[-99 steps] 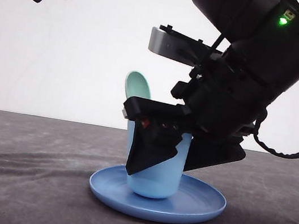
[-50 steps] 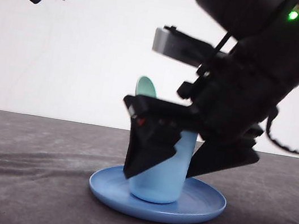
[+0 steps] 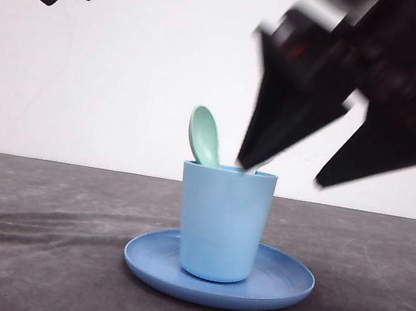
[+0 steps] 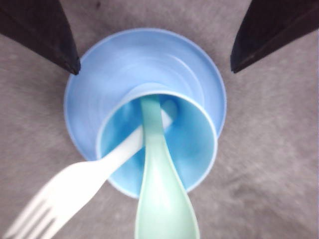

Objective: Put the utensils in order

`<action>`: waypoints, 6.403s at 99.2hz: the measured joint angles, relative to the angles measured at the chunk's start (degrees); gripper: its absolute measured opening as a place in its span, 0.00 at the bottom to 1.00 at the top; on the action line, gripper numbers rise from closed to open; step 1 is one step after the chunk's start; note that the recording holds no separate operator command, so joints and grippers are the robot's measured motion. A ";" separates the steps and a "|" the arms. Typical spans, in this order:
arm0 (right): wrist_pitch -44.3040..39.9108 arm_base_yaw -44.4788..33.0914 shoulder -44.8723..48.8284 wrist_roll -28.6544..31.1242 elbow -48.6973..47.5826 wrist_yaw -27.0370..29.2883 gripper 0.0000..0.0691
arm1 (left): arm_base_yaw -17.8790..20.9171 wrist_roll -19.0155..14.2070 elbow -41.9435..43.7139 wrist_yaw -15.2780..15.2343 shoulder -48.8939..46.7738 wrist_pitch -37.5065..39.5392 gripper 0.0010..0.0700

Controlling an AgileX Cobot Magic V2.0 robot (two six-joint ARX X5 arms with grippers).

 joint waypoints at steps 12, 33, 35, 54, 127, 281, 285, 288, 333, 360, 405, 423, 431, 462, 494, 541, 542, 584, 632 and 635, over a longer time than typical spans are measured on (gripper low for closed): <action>-4.98 0.00 -6.47 0.02 3.78 2.29 0.88 | 0.00 -0.02 0.00 0.00 0.00 -0.02 0.33; -12.00 -0.02 -13.27 0.15 13.81 13.07 0.88 | 0.00 -0.22 0.00 0.00 0.00 0.00 0.33; -12.28 -0.02 -13.53 0.13 14.60 13.90 0.88 | 0.00 -0.22 0.00 0.00 0.00 0.00 0.33; -12.41 -0.02 -15.34 -0.28 18.25 16.96 0.88 | 0.00 -0.48 0.00 0.02 0.00 0.66 0.33; -13.97 -0.02 -15.26 -1.81 18.25 18.60 0.01 | 0.00 -2.58 0.00 -0.09 0.00 2.47 0.02; -13.86 -0.02 -15.26 -1.81 18.25 18.60 0.01 | 34.99 8.63 -24.98 -5.66 -29.90 13.40 0.02; -13.86 -0.02 -15.26 -1.81 18.25 18.60 0.01 | 36.20 8.66 -27.96 -5.64 -32.04 14.43 0.02; -13.86 -0.02 -15.26 -1.81 18.25 18.60 0.01 | 37.03 8.66 -30.18 -5.53 -33.62 15.15 0.02; -13.81 -0.02 -15.26 -1.81 18.25 18.62 0.01 | 44.15 8.83 -46.03 7.69 -50.40 18.05 0.02; -13.60 -0.02 -15.26 -1.81 18.25 18.60 0.01 | 44.41 9.05 -46.05 9.14 -50.31 18.01 0.02; -13.57 -0.02 -15.26 -1.84 18.25 18.60 0.01 | 44.41 11.50 -46.05 9.94 -50.31 18.01 0.02; -13.57 -0.02 -15.26 -1.81 18.25 18.62 0.01 | 44.41 11.63 -46.05 9.94 -50.31 18.01 0.02; -13.57 -0.02 -15.26 -1.81 18.25 18.60 0.01 | 44.41 11.63 -46.05 9.94 -50.31 18.01 0.02; -13.57 -0.02 -15.26 -1.81 18.25 18.60 0.01 | 44.41 11.63 -46.05 9.94 -50.31 18.01 0.02; -12.90 -0.50 -15.26 -4.59 18.25 21.77 0.01 | 44.41 11.65 -46.05 9.94 -50.31 18.01 0.02; 6.32 -31.91 -16.68 -10.51 10.27 3.48 0.01 | 44.41 11.65 -46.05 9.97 -50.31 18.01 0.02; 6.69 -32.74 -16.85 -10.51 9.84 2.78 0.01 | 44.41 11.65 -46.05 9.97 -50.31 18.01 0.02; 20.90 -49.57 -33.00 -12.33 -17.81 -3.08 0.01 | 44.41 11.65 -46.05 9.97 -50.31 18.01 0.02; 19.45 -51.56 -56.00 -12.76 -36.94 -3.06 0.01 | 44.41 11.65 -46.05 9.99 -50.31 18.03 0.02; 18.10 -51.56 -56.89 -12.79 -37.09 -3.04 0.01 | 44.41 11.65 -46.05 9.99 -50.31 18.01 0.02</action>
